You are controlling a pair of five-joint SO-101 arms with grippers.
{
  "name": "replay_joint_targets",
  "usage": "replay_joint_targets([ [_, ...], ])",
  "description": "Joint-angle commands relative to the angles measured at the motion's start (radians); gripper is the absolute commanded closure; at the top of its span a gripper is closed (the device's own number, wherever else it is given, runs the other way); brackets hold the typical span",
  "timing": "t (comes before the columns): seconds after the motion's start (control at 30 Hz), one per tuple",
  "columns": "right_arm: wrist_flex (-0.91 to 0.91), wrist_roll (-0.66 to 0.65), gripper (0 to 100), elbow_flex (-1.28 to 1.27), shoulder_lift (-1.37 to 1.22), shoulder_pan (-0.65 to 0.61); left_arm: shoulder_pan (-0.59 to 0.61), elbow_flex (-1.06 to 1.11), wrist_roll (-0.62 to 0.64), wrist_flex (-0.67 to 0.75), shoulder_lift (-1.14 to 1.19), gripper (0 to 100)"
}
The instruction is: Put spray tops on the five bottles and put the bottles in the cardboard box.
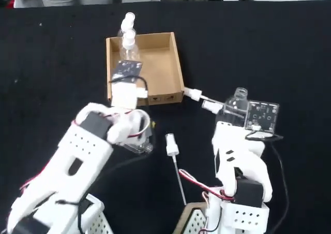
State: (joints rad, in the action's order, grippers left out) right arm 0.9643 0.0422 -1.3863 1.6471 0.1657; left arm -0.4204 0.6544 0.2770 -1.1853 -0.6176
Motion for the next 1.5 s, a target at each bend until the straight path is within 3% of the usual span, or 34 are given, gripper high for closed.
replay_joint_targets([
  [0.0,-0.051,0.018,87.7,0.008,0.027,0.041,-0.048,-0.119,0.094,-0.002,0.094,81],
  [0.33,-0.051,0.018,87.6,0.008,0.027,0.043,-0.157,-0.243,0.270,0.003,0.358,81],
  [0.67,-0.051,0.018,87.6,0.008,0.027,0.043,-0.185,-0.363,0.370,0.005,0.546,80],
  [1.17,-0.051,0.012,87.5,0.008,0.027,0.043,-0.213,-0.503,0.446,0.005,0.806,81],
  [1.47,-0.051,0.011,87.5,0.010,0.027,0.041,-0.236,-0.504,0.448,0.003,0.836,81],
])
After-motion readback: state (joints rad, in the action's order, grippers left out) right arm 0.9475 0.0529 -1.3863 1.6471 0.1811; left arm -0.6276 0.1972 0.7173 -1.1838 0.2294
